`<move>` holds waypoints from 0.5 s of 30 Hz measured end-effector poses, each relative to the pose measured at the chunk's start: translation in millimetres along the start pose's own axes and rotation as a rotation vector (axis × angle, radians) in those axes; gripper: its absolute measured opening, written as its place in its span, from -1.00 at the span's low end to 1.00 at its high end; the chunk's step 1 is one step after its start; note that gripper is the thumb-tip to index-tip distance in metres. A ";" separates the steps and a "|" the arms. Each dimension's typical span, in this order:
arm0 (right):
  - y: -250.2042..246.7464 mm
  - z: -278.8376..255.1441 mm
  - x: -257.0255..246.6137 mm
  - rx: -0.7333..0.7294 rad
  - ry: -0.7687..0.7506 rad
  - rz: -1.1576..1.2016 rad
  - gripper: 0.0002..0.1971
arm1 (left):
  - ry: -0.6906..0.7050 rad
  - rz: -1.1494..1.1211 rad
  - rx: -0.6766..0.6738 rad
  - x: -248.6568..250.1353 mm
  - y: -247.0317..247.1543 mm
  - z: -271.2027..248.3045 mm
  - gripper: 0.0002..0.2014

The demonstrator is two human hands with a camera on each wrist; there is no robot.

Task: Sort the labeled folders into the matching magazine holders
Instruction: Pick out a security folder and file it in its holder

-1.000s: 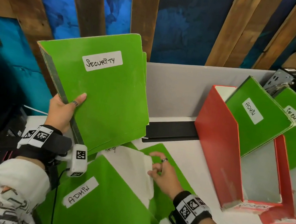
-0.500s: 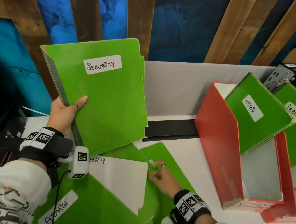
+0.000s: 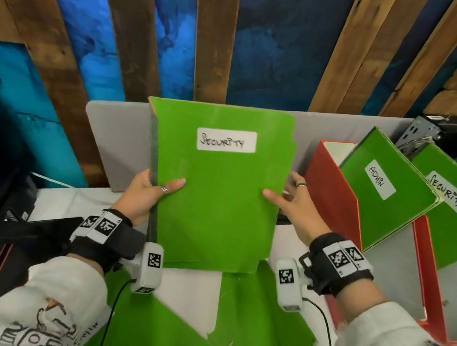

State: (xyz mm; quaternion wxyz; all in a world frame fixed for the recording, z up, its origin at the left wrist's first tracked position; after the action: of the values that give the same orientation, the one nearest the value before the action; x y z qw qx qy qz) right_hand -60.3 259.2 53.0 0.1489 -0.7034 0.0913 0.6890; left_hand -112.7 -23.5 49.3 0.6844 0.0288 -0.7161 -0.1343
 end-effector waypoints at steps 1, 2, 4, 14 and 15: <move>-0.7 0.2 -5.1 -0.015 0.012 0.070 -0.23 | -0.007 0.009 -0.019 -0.9 9.3 -0.7 -0.39; -4.1 -0.3 -9.3 -0.013 0.019 0.136 -0.18 | -0.008 0.009 -0.025 -0.1 17.2 -1.7 -0.48; -13.8 -4.3 -14.2 -0.012 0.035 0.247 -0.16 | 0.003 -0.004 -0.016 2.7 28.9 -3.8 -0.63; -25.6 -45.2 49.7 -0.223 0.194 0.095 -0.06 | -0.149 0.169 -0.035 -57.5 35.0 -27.2 -0.51; -25.4 -47.8 50.4 -0.234 0.189 0.051 -0.14 | -0.152 0.162 -0.022 -59.6 34.4 -28.8 -0.60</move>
State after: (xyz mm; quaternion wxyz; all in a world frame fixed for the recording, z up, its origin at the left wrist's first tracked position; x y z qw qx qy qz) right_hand -5.1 270.9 5.3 0.0390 -0.7751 0.0421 0.6293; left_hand -75.6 18.6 0.1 0.6369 -0.0469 -0.7644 -0.0885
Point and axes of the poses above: each hand's wrist, its own z-axis towards the middle knuckle, its own y-axis out of the palm, x = y × z, the point moved 8 cm from there along z, towards the middle knuckle, and after that the axes turned 8 degrees about x, right-handed, at the moved point
